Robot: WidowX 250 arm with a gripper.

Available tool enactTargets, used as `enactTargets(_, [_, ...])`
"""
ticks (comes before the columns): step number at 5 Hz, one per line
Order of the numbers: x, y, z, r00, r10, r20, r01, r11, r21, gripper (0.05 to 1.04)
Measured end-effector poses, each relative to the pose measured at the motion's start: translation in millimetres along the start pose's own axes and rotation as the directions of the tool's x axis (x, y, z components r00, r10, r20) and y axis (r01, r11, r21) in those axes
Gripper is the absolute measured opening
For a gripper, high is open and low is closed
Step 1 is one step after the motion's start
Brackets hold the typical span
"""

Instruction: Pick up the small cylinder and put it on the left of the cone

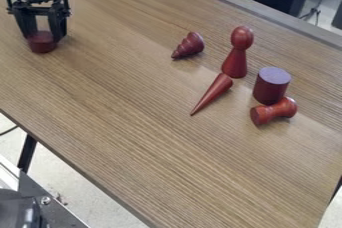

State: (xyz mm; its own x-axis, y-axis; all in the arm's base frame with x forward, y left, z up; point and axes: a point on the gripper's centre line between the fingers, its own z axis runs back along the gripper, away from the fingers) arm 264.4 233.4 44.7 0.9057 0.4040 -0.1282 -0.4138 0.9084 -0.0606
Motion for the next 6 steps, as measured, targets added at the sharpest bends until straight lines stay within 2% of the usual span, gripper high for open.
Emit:
enactTargets(1, [-4.0, -51.0, 42.1, 0.993, -0.105, 0.055, 0.097, 0.987, 0.131, 0.749])
enactTargets(2, [-19.6, -91.8, 42.1, 0.982, -0.186, 0.031, 0.179, 0.972, 0.151, 0.749])
enactTargets(3, [-36.6, -108.4, 24.0, 0.978, -0.208, 0.019, 0.205, 0.974, 0.1, 0.749])
enactTargets(4, [-48.0, -125.2, 6.2, 0.955, -0.295, 0.024, 0.295, 0.955, 0.031, 0.749])
enactTargets(5, [-41.7, -147.3, -2.5, 0.91, -0.399, 0.111, 0.403, 0.915, -0.015, 0.749])
enactTargets(6, [-28.3, -179.4, -13.4, 0.838, -0.526, 0.146, 0.534, 0.846, -0.014, 0.749])
